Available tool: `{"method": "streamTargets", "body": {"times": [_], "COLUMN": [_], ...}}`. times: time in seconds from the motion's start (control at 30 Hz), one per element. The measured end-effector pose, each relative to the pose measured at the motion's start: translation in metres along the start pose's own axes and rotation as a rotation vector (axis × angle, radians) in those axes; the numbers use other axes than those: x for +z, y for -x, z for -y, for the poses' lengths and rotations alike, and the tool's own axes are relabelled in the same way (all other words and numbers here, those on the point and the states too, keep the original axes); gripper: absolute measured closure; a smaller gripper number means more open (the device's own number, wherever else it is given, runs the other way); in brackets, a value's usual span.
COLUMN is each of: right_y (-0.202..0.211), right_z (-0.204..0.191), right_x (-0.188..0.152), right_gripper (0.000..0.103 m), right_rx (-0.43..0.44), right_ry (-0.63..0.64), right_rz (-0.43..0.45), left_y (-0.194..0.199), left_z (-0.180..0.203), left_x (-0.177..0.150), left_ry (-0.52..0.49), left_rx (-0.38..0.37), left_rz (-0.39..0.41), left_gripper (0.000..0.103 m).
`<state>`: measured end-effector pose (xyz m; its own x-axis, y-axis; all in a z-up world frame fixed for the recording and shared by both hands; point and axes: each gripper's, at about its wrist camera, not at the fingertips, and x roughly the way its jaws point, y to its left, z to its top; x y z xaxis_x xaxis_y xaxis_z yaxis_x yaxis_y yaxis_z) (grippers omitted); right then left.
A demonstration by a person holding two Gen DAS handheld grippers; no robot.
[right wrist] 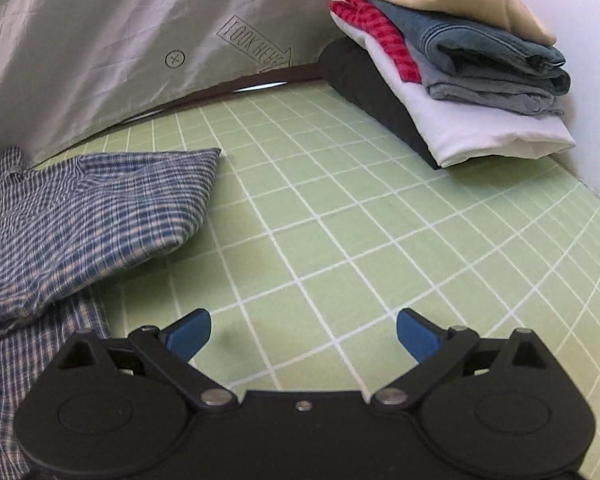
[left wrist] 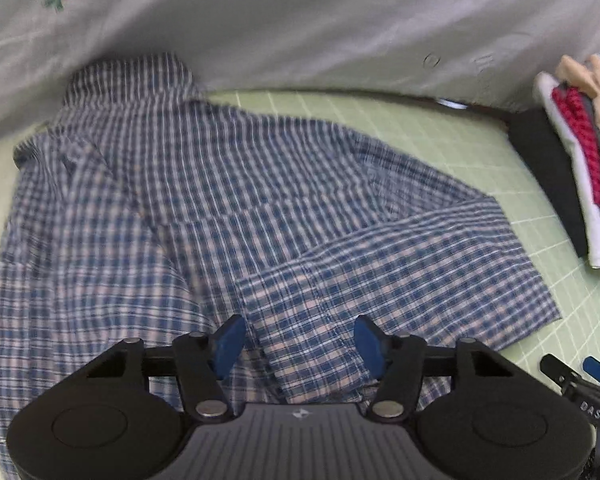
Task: Fold clothes
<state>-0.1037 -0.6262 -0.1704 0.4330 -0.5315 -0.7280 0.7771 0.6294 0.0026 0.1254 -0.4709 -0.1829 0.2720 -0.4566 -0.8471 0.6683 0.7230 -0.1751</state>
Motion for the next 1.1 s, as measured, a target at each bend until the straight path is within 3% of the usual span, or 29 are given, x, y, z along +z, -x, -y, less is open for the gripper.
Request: {"method": "streamTargets", "body": {"times": [0.13,0.2,0.27,0.3,0.33,0.73,1.0,1.1], "right_y": [-0.004,-0.005,-0.006,-0.006,-0.007,0.028,0.058,0.07], "right_z": [0.0,0.0,-0.001,-0.001,-0.002,-0.024,-0.057,-0.07], "right_x": [-0.002,-0.003,-0.003,-0.003,-0.003,-0.014,-0.026,-0.031], "right_gripper": [0.003,0.002,0.001,0.001,0.001,0.001,0.001,0.001], "right_rx": [-0.002,0.002,0.007,0.01,0.012,0.028,0.056,0.067], "right_ry": [0.004,0.004,0.01,0.015,0.019,0.108,0.164,0.185], "right_rz": [-0.017,-0.02,-0.019,-0.018,-0.018,0.0,0.02,0.027], "left_y": [-0.012,-0.014,-0.015,-0.014,-0.013,0.072,0.147,0.174], "left_z": [0.001,0.002,0.003,0.002,0.002,-0.037,-0.114,-0.149], "left_x": [0.0,0.0,0.0,0.0,0.0,0.005,0.01,0.009], "left_ry": [0.015,0.023,0.026,0.031,0.038,0.161,0.319,0.373], "left_rx": [0.016,0.009,0.009,0.004,-0.003,-0.056,-0.021,0.024], "left_rz": [-0.004,0.015,0.027,0.026,0.027,0.228,0.389,0.448], "left_gripper": [0.038,0.042,0.068,0.092,0.095,0.097,0.097,0.097]}}
